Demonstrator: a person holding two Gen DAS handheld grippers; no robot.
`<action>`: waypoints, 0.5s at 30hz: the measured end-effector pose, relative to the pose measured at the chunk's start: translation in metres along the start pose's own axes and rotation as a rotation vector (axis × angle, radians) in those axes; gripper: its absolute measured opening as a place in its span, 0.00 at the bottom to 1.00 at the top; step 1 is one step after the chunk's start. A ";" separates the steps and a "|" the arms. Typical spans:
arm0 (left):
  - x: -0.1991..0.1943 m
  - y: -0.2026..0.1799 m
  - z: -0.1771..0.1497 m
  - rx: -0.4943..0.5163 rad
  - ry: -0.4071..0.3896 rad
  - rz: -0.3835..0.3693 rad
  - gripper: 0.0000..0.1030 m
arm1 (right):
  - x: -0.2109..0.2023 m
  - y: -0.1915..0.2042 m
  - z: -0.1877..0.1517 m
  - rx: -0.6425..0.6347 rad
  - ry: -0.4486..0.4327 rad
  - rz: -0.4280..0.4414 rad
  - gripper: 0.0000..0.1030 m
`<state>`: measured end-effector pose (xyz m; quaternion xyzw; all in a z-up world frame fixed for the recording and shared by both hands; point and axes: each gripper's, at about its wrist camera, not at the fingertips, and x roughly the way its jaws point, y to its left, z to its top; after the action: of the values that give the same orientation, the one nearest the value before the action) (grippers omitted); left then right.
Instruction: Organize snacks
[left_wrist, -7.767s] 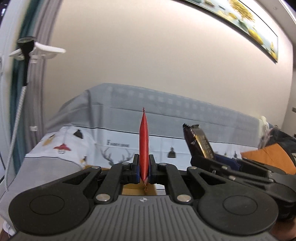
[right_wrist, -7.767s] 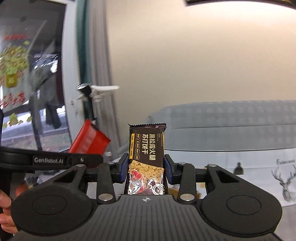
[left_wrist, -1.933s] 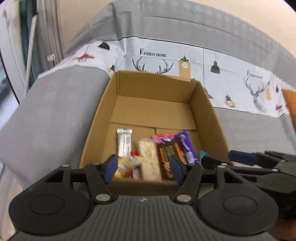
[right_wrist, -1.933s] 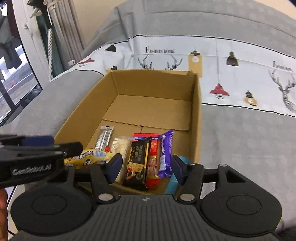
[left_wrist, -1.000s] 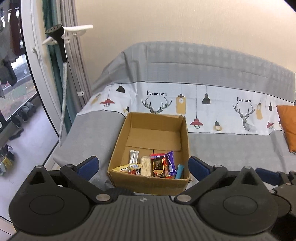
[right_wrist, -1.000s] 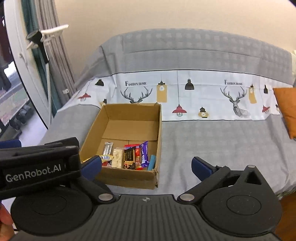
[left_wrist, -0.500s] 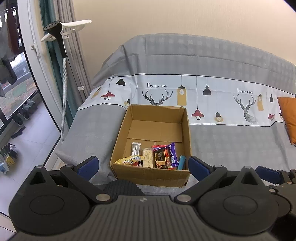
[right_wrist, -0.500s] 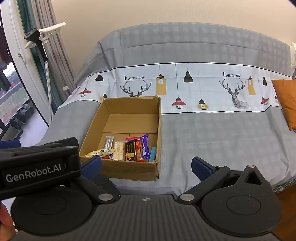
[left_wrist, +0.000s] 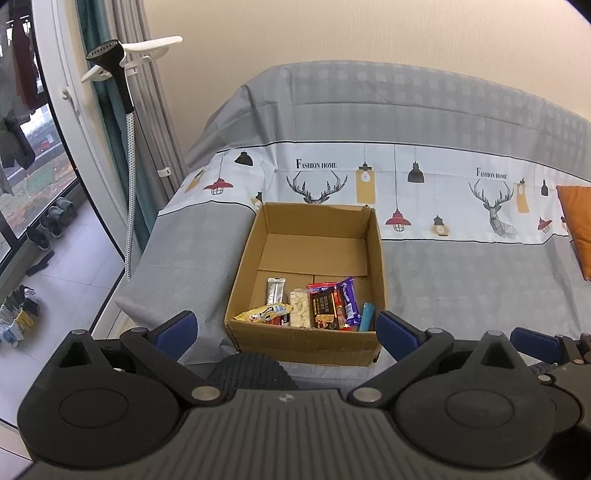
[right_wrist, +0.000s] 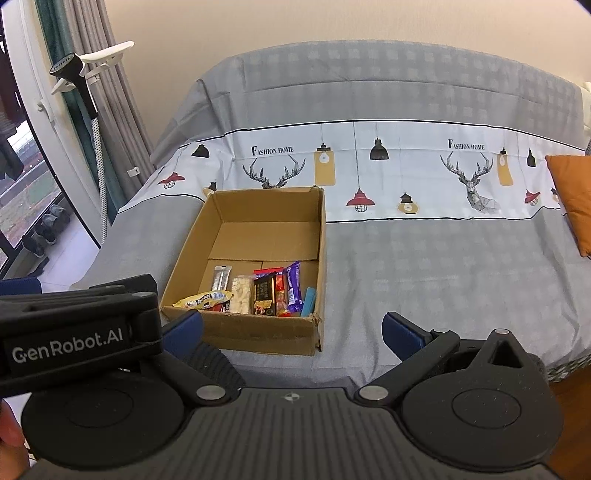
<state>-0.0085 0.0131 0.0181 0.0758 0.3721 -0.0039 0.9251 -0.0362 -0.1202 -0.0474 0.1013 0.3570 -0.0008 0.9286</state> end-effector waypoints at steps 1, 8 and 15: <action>0.000 0.000 0.000 0.001 0.001 0.002 1.00 | 0.000 0.000 -0.001 -0.001 -0.001 0.001 0.99; -0.001 0.001 0.000 0.004 0.003 0.008 1.00 | -0.001 0.000 -0.001 0.000 0.001 0.004 0.99; -0.001 0.001 0.000 0.003 0.007 0.006 1.00 | -0.003 0.002 -0.001 -0.006 0.002 0.001 0.99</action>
<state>-0.0087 0.0136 0.0187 0.0783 0.3749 -0.0016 0.9238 -0.0393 -0.1183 -0.0459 0.0987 0.3579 0.0008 0.9285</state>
